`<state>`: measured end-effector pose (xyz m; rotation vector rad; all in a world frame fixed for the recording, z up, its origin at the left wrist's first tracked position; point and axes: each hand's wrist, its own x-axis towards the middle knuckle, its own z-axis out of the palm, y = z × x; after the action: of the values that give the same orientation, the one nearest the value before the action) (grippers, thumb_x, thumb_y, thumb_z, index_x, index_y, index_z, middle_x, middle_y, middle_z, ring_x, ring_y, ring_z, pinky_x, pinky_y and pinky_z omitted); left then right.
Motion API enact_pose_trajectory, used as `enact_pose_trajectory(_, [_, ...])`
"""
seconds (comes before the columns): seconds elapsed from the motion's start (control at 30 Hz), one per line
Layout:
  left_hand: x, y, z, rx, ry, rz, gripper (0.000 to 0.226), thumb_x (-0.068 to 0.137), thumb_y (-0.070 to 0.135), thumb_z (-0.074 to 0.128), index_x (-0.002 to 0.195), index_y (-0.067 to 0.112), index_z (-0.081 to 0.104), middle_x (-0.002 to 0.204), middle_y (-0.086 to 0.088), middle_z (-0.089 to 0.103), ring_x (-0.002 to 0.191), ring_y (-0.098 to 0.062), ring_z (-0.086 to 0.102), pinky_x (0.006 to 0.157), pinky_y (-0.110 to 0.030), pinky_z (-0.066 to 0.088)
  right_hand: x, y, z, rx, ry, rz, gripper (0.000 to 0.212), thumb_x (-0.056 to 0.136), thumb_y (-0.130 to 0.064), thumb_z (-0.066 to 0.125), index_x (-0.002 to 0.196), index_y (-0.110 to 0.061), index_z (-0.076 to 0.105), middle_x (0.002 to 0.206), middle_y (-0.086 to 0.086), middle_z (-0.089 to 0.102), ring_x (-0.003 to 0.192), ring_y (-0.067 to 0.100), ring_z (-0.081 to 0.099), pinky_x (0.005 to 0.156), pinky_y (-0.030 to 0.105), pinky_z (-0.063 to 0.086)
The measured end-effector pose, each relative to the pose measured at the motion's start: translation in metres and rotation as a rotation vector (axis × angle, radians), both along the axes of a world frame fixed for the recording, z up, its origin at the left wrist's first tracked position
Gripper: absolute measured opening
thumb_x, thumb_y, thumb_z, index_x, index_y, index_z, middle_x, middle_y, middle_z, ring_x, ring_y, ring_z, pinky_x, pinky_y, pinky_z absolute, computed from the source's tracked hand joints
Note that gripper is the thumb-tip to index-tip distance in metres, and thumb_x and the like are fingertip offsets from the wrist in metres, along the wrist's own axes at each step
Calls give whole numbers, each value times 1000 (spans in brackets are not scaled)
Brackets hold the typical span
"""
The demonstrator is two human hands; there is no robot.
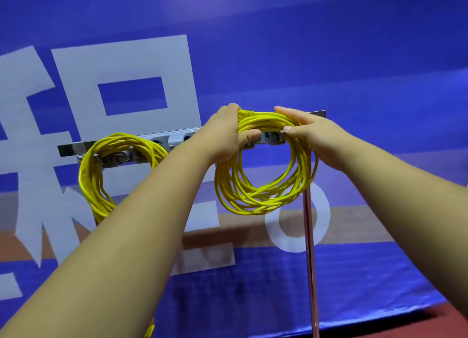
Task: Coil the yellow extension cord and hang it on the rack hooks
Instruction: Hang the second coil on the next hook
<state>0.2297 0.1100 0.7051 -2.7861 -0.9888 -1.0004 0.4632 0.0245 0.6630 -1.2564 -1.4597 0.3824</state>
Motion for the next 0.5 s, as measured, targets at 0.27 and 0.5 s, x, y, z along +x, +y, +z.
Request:
enact_pose_trajectory(0.27, [-11,-2,-9,189,130,114,87,100,73,30,166,22,5,153,-11,46,138,-35,45,107,-58,43,-15,-12,-9,19,-149,-182,60,95,-38,52,142,-73,42,144,-5,58,119,23,64,107,50,54])
enact_pose_trajectory(0.5, [-9,-6,-6,65,49,38,79,103,52,54,166,32,11,159,-6,46,139,-33,50,109,-48,46,-18,-17,-5,34,-275,-314,57,106,-36,55,159,-51,37,151,-5,46,127,15,52,103,33,41])
